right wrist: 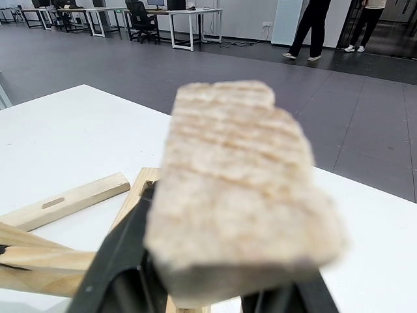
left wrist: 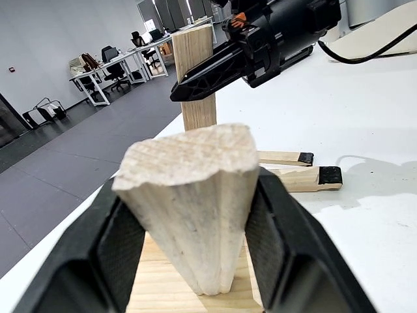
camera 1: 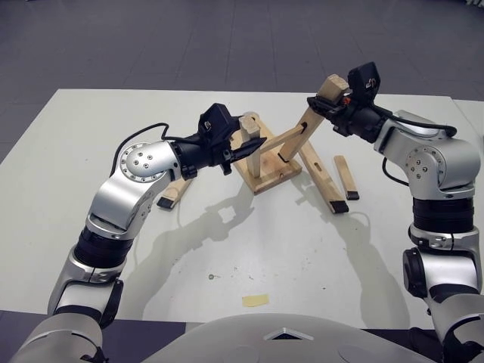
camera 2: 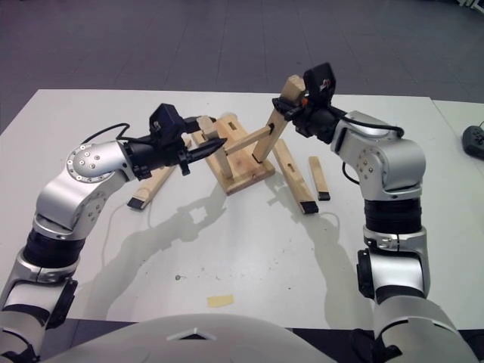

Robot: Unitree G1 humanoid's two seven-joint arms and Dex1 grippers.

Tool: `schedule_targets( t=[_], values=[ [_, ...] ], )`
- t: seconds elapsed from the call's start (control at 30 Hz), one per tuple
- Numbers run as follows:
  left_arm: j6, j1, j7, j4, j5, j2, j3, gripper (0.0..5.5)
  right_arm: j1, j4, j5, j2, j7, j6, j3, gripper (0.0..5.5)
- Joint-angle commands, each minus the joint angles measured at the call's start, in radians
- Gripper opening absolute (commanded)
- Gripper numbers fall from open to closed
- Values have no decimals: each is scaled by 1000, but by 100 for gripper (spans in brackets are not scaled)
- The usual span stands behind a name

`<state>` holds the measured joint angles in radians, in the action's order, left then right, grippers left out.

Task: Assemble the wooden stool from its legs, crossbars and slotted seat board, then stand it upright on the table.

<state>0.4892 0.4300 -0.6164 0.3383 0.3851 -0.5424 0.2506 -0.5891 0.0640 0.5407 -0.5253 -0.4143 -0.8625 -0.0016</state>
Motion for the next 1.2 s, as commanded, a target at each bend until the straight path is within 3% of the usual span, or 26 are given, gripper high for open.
schedule_targets(
  t=[0.03,0.3,0.33,0.43,0.47,0.9,1.2],
  values=[
    [60,-28,-13,-49,-95,-29,76,204,203,-18,-45,86,48,-84,108,110],
    [38,26,-55,-88,-80,-63,23,204,223,106,-29,148,191,-84,21,110],
    [36,31,-61,-91,-77,-64,18,243,222,121,-25,158,208,-87,12,110],
    [40,37,-73,-100,-79,-59,6,291,213,174,-21,180,262,-101,-11,109],
    [43,39,-76,-101,-84,-56,2,310,210,193,-19,186,276,-111,-16,146],
    [93,80,-53,-94,-14,6,-162,529,51,379,65,244,370,-194,-219,349],
    [236,269,94,19,316,147,-403,540,-305,293,214,275,439,-35,-469,491]
  ],
)
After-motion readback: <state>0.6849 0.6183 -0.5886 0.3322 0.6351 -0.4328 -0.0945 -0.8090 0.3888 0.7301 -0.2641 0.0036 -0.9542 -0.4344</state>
